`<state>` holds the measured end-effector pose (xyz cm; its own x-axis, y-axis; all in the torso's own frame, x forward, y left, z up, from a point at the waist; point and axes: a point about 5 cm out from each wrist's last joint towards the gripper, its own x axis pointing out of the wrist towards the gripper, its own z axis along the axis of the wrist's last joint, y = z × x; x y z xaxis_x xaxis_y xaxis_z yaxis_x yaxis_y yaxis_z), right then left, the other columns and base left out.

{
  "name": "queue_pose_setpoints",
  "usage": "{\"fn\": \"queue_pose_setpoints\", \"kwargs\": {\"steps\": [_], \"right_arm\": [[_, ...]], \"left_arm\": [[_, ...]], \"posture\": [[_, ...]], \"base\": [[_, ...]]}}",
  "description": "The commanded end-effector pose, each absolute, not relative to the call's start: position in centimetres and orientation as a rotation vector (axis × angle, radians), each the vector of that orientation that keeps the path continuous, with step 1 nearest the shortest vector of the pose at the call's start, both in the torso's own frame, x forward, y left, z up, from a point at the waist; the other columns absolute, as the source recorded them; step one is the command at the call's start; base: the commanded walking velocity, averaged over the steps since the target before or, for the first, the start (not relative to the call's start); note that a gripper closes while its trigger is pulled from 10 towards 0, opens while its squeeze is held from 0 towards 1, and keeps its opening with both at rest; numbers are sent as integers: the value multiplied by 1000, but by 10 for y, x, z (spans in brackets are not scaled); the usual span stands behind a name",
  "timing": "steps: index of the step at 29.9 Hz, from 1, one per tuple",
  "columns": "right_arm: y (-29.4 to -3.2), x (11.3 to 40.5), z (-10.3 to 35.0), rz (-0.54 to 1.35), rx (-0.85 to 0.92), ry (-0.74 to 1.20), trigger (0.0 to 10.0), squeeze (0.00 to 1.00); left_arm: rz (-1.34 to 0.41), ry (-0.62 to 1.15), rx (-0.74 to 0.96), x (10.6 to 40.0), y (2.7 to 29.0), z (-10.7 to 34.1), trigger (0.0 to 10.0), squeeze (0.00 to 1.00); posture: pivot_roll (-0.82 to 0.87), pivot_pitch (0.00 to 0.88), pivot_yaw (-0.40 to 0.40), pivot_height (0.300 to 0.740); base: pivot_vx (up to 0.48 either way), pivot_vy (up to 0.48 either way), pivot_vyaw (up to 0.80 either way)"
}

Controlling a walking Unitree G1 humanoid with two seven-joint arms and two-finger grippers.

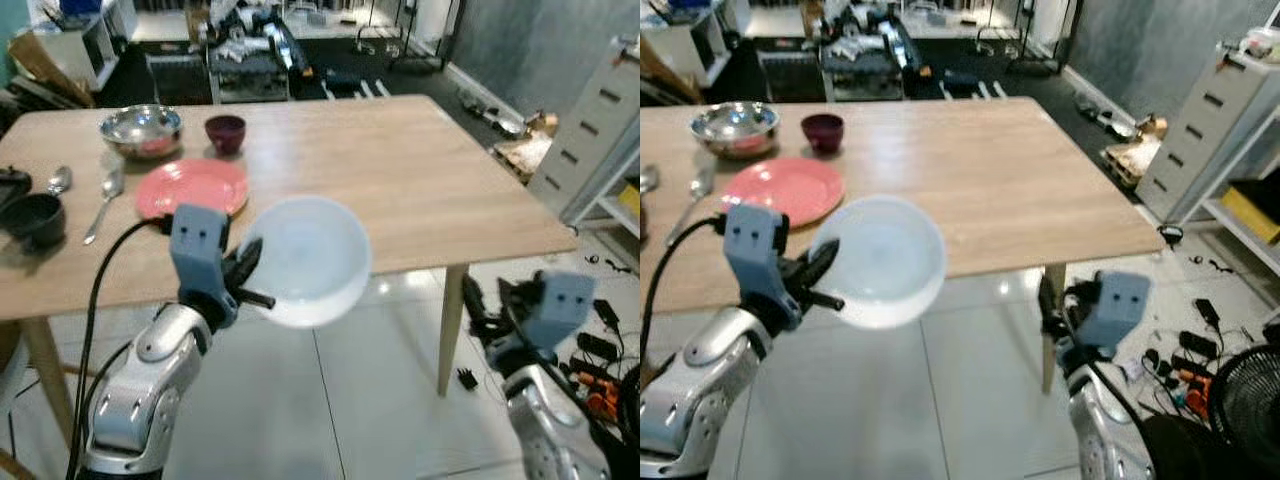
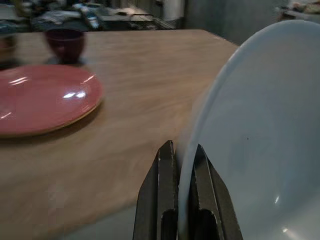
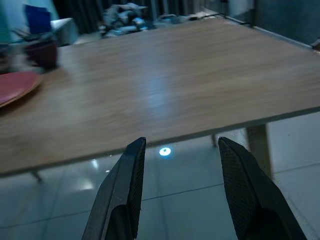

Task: Setting the table

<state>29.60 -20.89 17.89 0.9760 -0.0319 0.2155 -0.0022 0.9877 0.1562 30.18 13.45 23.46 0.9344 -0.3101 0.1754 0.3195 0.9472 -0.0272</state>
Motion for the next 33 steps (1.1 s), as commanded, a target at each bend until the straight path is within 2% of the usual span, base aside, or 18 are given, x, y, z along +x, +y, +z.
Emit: {"fn": "queue_pose_setpoints", "kwargs": {"steps": [1, 6, 17, 33], "right_arm": [[-212, 295, 177, -26, 154, -211, 10000, 0], [-212, 295, 176, -27, 154, -211, 10000, 0], [-212, 295, 177, -22, 143, -212, 10000, 0], [-208, 294, 177, 17, 112, -209, 10000, 0]], "left_arm": [[-325, -159, -63, 301, 134, 230, 10000, 0], [-325, -158, -65, 302, 134, 230, 10000, 0], [-328, -157, -74, 303, 133, 230, 10000, 0], [-331, -153, -72, 304, 132, 229, 10000, 0]], "posture": [[92, 80, 57, 740], [89, 75, 59, 740], [84, 68, 58, 740], [84, 67, 63, 740]], "base": [[-285, 0, 0], [-259, 0, 0], [0, 0, 0], [0, 0, 770]]}}
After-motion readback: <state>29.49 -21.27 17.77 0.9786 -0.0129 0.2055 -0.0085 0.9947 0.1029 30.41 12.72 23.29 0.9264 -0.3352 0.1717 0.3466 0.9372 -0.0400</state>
